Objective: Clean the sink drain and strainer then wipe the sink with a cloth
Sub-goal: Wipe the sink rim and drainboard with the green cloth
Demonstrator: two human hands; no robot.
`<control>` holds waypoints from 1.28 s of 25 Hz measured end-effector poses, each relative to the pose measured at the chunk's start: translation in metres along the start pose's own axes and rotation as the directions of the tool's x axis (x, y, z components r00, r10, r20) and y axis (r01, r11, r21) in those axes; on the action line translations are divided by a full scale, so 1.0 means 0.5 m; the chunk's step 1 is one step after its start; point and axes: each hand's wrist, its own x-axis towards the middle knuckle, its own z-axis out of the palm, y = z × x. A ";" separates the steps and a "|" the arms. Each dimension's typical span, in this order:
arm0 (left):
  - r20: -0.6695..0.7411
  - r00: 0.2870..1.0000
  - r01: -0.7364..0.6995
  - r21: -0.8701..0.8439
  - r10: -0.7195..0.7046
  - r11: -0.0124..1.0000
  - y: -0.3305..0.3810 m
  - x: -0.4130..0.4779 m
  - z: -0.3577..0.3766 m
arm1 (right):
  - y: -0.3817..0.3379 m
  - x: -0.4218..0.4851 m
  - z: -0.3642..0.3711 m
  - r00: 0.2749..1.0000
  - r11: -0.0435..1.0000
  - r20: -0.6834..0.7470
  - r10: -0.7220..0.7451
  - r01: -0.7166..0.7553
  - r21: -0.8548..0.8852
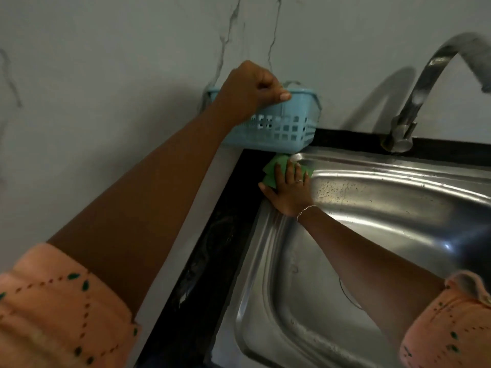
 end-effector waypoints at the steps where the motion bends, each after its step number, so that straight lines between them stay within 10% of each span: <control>1: 0.004 1.000 -0.004 0.012 0.004 1.000 0.000 -0.001 0.000 | -0.007 -0.024 0.004 1.000 0.999 0.007 -0.017 0.017 0.030; 32: -0.047 0.999 0.014 -0.003 -0.014 1.000 -0.024 -0.078 0.045 | -0.091 -0.531 0.026 0.775 0.868 0.452 -0.442 0.496 0.000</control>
